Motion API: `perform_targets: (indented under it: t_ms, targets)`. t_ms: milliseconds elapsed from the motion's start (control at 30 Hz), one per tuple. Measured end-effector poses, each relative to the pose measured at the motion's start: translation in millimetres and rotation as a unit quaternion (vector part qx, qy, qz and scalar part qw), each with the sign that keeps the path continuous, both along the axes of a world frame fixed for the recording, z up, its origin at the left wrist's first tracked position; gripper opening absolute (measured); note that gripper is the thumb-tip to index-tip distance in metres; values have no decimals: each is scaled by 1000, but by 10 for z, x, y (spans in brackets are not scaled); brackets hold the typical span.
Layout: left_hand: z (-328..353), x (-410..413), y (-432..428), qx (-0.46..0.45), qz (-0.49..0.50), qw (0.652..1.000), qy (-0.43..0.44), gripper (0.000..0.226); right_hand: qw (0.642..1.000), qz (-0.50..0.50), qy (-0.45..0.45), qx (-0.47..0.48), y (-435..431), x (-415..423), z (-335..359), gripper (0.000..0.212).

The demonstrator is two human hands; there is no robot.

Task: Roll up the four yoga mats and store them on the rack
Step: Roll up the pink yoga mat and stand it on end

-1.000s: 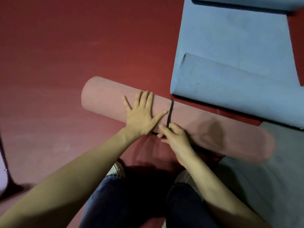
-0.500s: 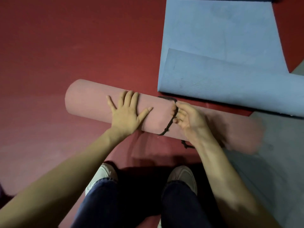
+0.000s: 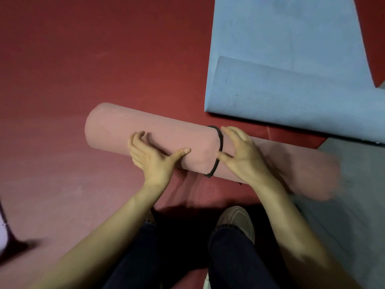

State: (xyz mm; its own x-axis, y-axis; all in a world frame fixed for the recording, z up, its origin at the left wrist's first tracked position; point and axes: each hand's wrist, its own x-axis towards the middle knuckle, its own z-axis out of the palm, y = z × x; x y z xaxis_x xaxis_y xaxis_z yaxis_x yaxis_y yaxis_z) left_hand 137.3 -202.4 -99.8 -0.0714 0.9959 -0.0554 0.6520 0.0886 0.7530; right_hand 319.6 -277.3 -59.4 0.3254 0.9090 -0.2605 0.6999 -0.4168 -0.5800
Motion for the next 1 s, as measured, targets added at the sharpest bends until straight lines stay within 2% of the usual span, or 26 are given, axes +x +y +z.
perform_targets:
  t_ms: [67, 133, 200, 267, 333, 367, 400, 433, 500, 567, 600, 633, 700, 733, 800, 867, 900, 967, 1000]
  targets:
    - [46, 64, 37, -46, 58, 997, -20, 124, 984, 85, -98, -123, -36, 73, -27, 113]
    - [53, 77, 114, -82, 112, 990, -36, 122, 965, 100, -157, -185, -42, 95, -79, 138]
    - [38, 76, 160, -162, 185, 967, -60, 122, 959, 84, -212, -167, -23, 78, -145, 140]
    - [-2, 76, 131, -299, 239, 917, -117, 125, 954, 78, -253, -137, 9, 59, -174, 134]
    - [-29, 84, 35, -413, 183, 848, -278, 129, 953, 83, -267, -117, 13, 43, -177, 129]
    - [-39, 85, -5, -441, 148, 814, -348, 128, 953, 86, -270, -108, 8, 30, -176, 127]
    - [-40, 88, -16, -446, 137, 790, -397, 124, 953, 88, -271, -101, 7, 1, -172, 125]
    - [-56, 76, 8, -436, 150, 780, -423, 119, 953, 92, -271, -98, 29, -62, -149, 124]
    - [-21, -1, 130, -395, 181, 784, -443, 95, 950, 104, -278, -98, 168, -285, -78, 120]
    - [51, -188, 377, -315, 198, 791, -485, 44, 961, 94, -253, -65, 472, -579, -38, 110]
    - [82, -292, 532, -272, 200, 789, -514, 27, 975, 77, -202, -54, 678, -705, -35, 104]
    - [119, -387, 678, -228, 202, 782, -544, 22, 990, 53, -125, -50, 896, -799, -30, 97]
    - [170, -519, 896, -170, 207, 780, -565, 28, 998, 31, 36, -48, 1272, -907, -19, 82]
    - [157, -546, 940, -169, 204, 801, -537, 31, 995, 46, 66, -51, 1375, -929, -6, 77]
    - [64, -578, 899, -192, 185, 864, -428, 33, 991, 93, 64, -69, 1351, -938, 30, 72]
    - [-61, -646, 762, -196, 158, 903, -349, 39, 984, 107, 94, -105, 1098, -917, -6, 82]
    - [-81, -688, 673, -198, 146, 907, -343, 45, 976, 104, 133, -137, 934, -910, -56, 92]
    - [-39, -763, 495, -234, 126, 891, -369, 49, 948, 113, 208, -213, 606, -911, -153, 116]
    - [-1, -791, 409, -273, 108, 879, -375, 50, 937, 124, 217, -245, 472, -920, -194, 125]
